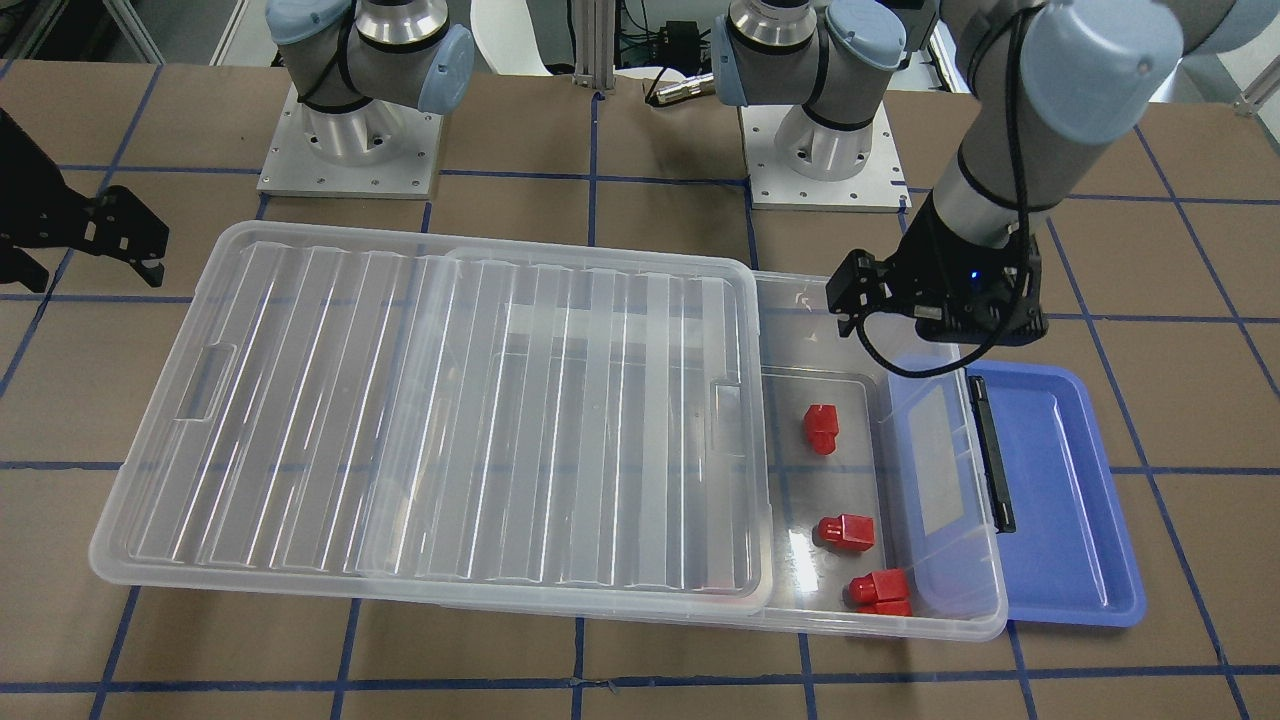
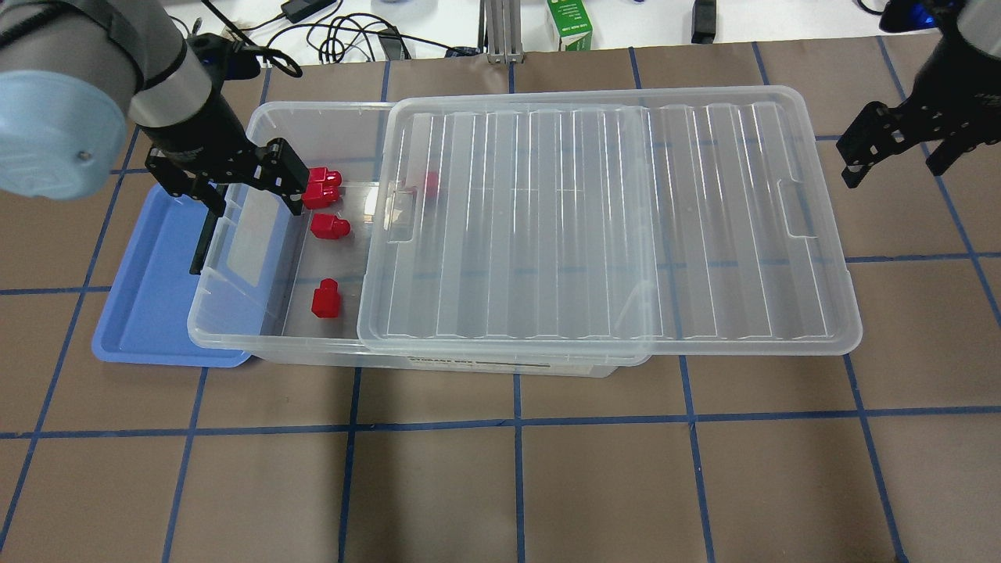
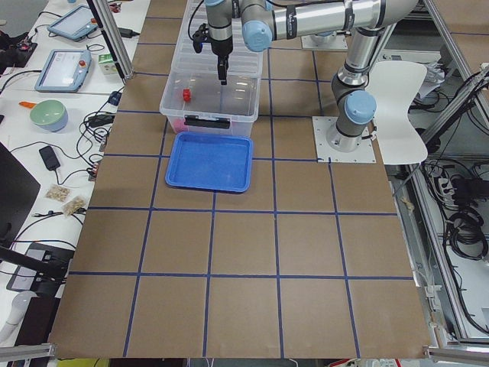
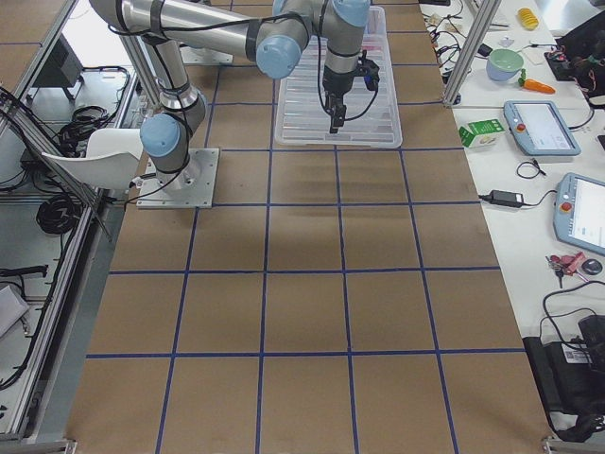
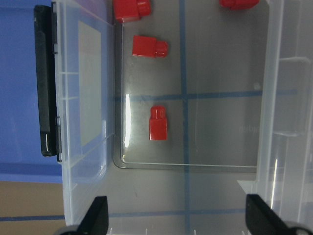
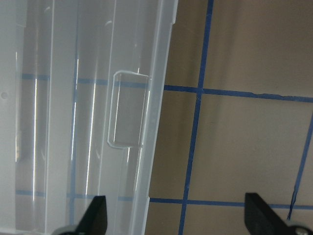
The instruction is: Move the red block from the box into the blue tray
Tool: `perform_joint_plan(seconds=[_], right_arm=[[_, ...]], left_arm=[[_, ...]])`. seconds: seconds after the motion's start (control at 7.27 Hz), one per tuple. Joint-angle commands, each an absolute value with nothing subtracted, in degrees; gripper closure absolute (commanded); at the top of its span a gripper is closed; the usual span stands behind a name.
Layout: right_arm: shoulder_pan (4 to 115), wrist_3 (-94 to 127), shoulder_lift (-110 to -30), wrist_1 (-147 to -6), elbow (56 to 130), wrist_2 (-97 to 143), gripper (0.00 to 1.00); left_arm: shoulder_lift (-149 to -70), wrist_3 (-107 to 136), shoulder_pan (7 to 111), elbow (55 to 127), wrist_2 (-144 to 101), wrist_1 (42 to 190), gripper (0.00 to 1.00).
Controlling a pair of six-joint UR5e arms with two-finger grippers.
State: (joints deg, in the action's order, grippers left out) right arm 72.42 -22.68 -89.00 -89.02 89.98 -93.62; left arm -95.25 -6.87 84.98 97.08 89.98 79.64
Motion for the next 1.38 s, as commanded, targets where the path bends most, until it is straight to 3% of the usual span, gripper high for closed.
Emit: perform_joint_plan(seconds=[0.0,0.69,1.24], right_arm=[[72.51,-22.06,-89.73,-87.10,87.98,-94.40,0.00],[74.44,-21.53,-90.79,-85.17,88.94,-95.19,0.00],[74.44,-21.53,-90.70,-84.90,89.03,-94.75,0.00]], left_arm=[[-97.81,-6.68,84.73,104.47,90.00,71.30,0.00],[-101.60,-6.24,85.25,106.35,89.74,66.80,0.00],[-103.10,-7.54,84.64,111.79,86.22,60.38,0.00]])
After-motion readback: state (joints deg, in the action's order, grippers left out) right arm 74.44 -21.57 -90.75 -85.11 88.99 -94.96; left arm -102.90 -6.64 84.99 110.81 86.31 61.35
